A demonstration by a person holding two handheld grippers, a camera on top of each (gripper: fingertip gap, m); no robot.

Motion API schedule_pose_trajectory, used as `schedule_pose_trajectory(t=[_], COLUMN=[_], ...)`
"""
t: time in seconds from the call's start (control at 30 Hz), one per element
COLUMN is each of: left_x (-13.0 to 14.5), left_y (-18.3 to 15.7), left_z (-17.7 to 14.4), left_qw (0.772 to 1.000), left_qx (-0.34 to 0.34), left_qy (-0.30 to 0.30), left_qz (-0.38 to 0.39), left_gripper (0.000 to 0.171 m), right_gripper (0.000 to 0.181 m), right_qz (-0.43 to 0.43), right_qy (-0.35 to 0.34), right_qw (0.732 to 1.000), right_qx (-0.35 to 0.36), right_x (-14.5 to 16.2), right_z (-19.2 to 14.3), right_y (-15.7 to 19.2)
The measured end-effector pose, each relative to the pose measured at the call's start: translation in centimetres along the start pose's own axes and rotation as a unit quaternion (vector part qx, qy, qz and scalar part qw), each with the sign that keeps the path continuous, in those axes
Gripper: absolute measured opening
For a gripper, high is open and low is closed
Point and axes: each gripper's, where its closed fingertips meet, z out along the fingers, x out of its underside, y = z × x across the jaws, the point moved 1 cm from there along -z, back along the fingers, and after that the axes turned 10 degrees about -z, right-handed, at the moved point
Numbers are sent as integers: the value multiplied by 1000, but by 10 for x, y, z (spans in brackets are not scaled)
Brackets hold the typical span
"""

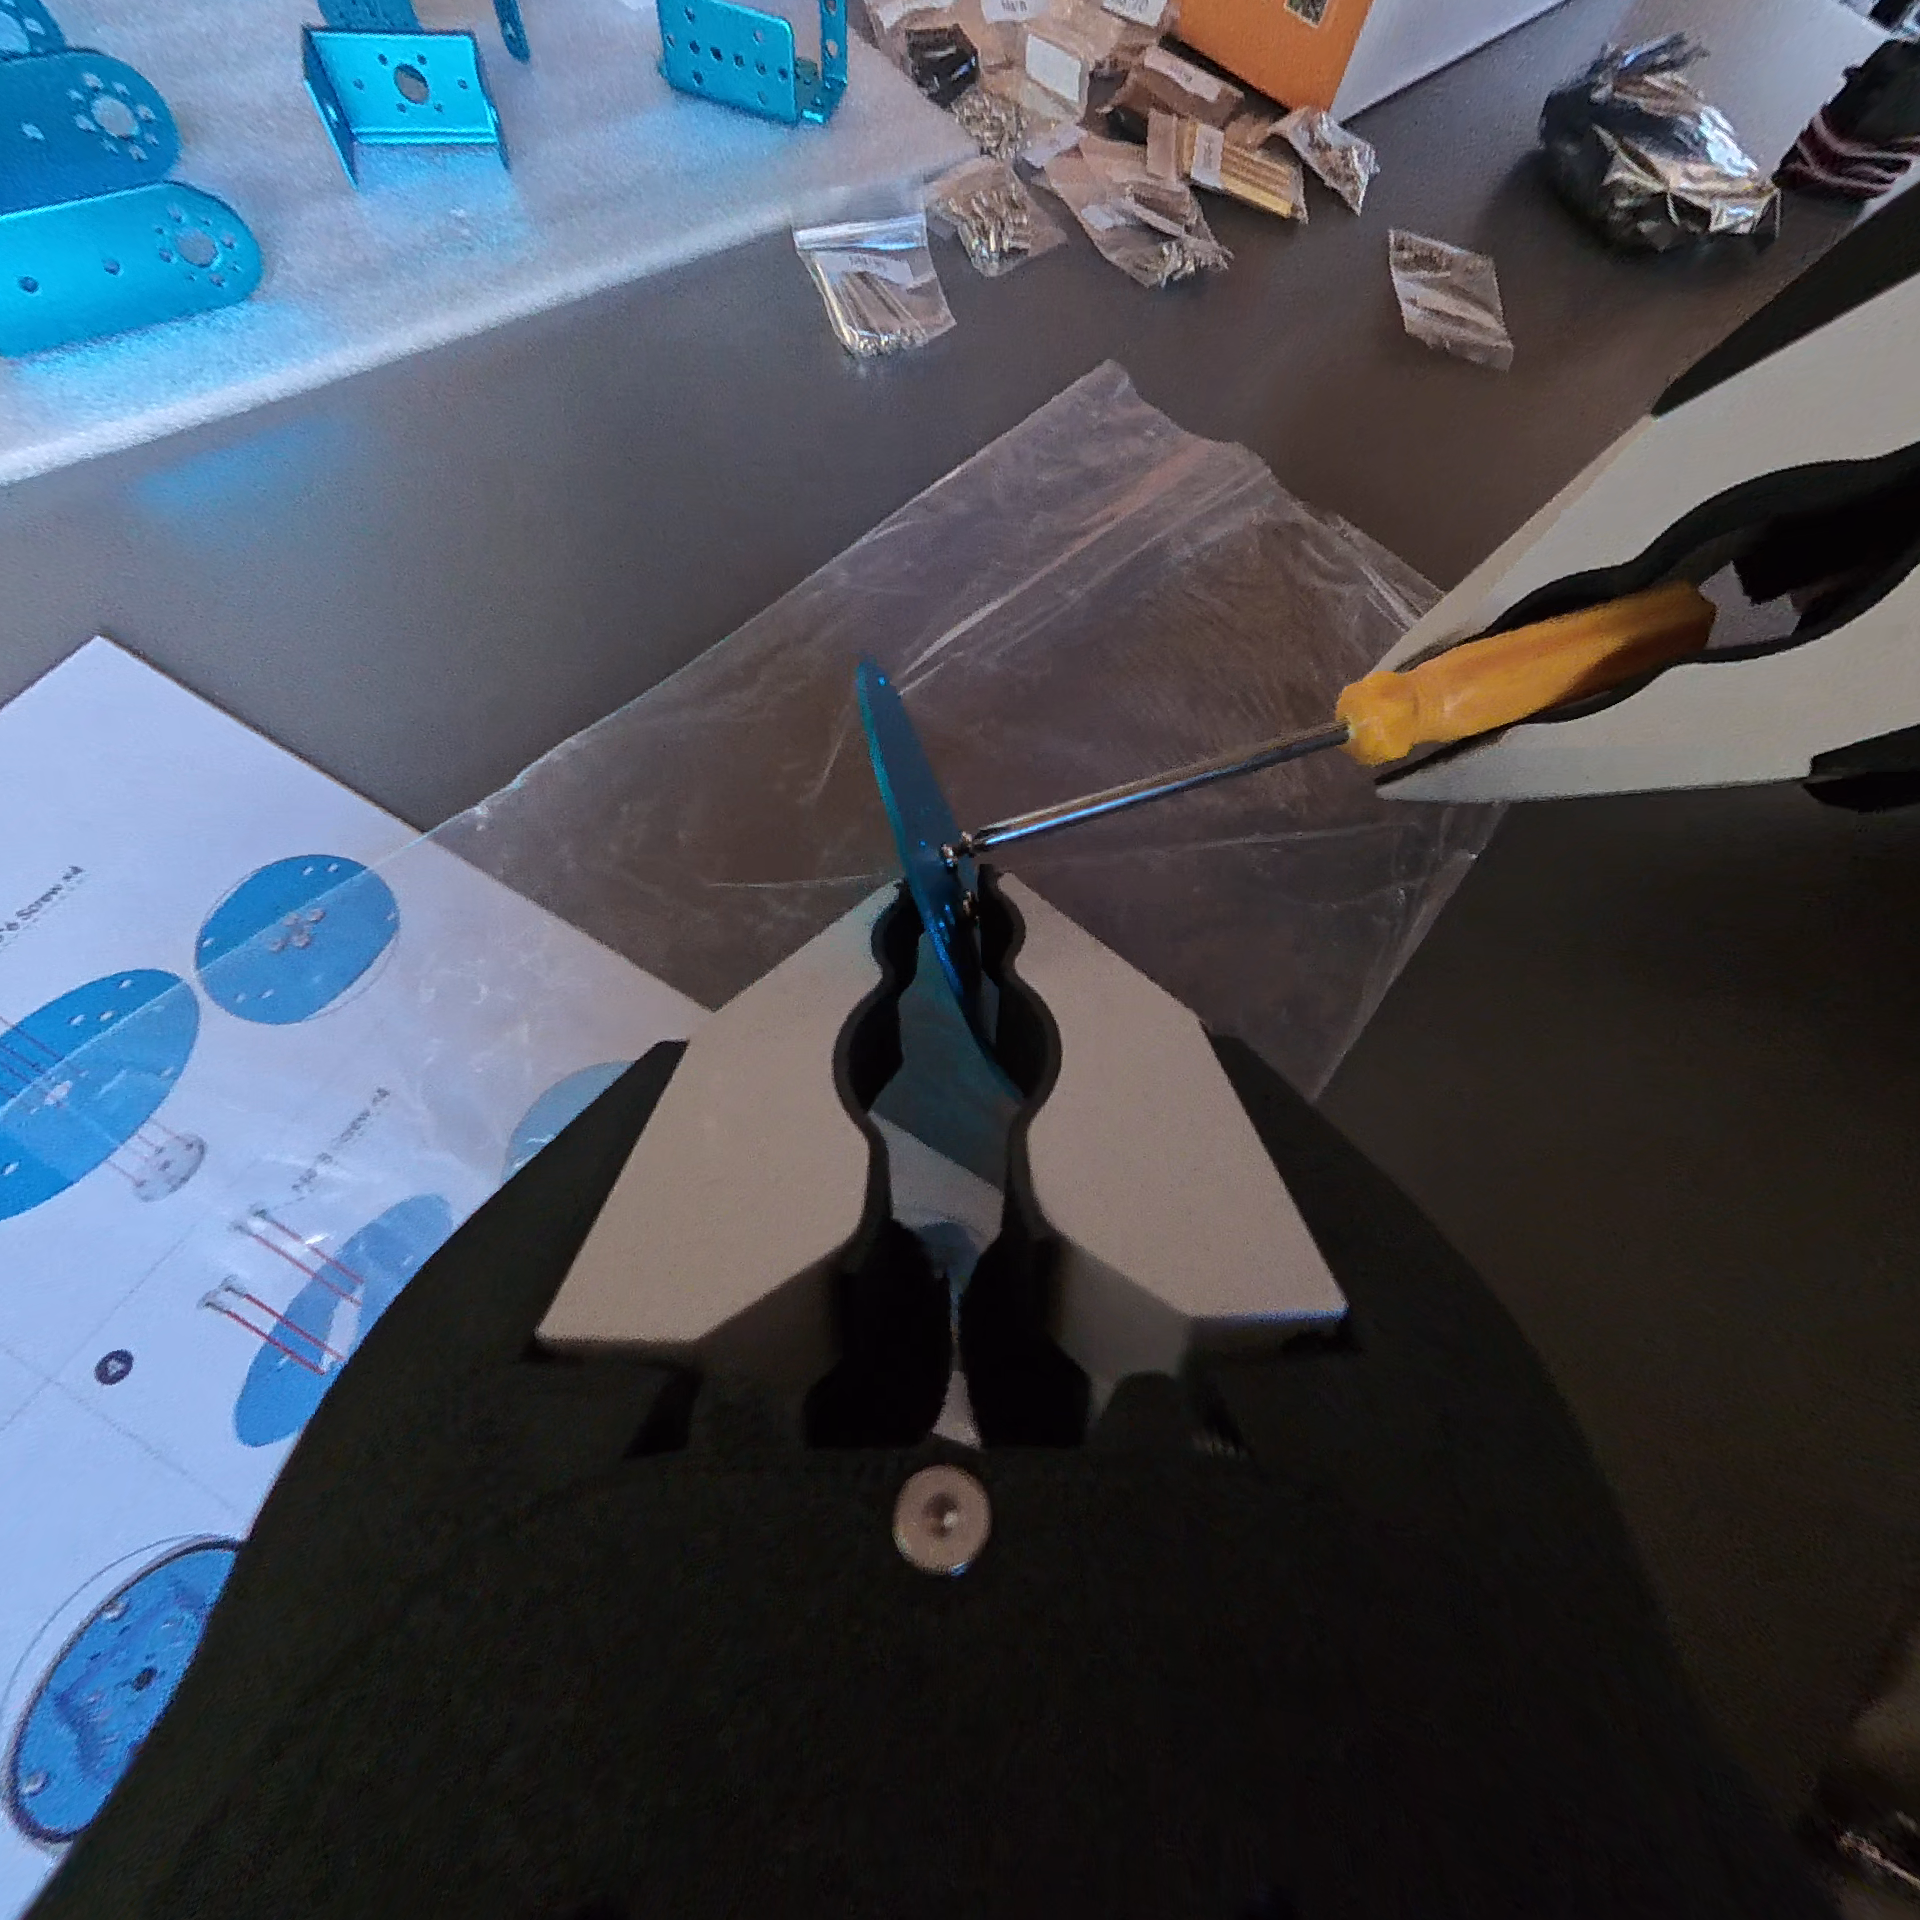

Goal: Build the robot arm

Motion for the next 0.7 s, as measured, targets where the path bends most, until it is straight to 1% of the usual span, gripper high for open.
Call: schedule_pose_trajectory(t=[0.1,0.13,0.23,0.27,0.37,0.43,0.53,0.63,0.7], left_x=[-2,-2,-2,-2,-3,-4,-10,-21,-27], left_y=[-1,-2,-7,-8,-9,-8,-10,-14,-16], left_z=[1,1,2,3,4,3,-2,-10,-14], left_qw=[1000,1000,1000,1000,999,997,991,986,982], left_qx=[-1,-2,5,3,-20,-41,-63,-69,-73], left_qy=[-13,-17,-20,-21,-22,-25,-56,-96,-119], left_qz=[19,19,20,21,40,66,102,120,128], left_gripper=[10,9,9,9,9,9,8,8,8], right_gripper=[16,16,15,14,12,12,11,11,11], right_qz=[39,52,85,87,74,86,123,199,233], right_qy=[8,17,13,19,57,62,47,10,-9], right_qw=[999,998,994,993,994,992,985,962,946], right_qx=[-31,-45,-69,-74,-59,-74,-113,-187,-224], right_x=[5,9,8,8,16,15,10,0,-6], right_z=[2,3,6,8,13,13,10,3,-1], right_y=[4,5,14,17,15,16,18,23,25])
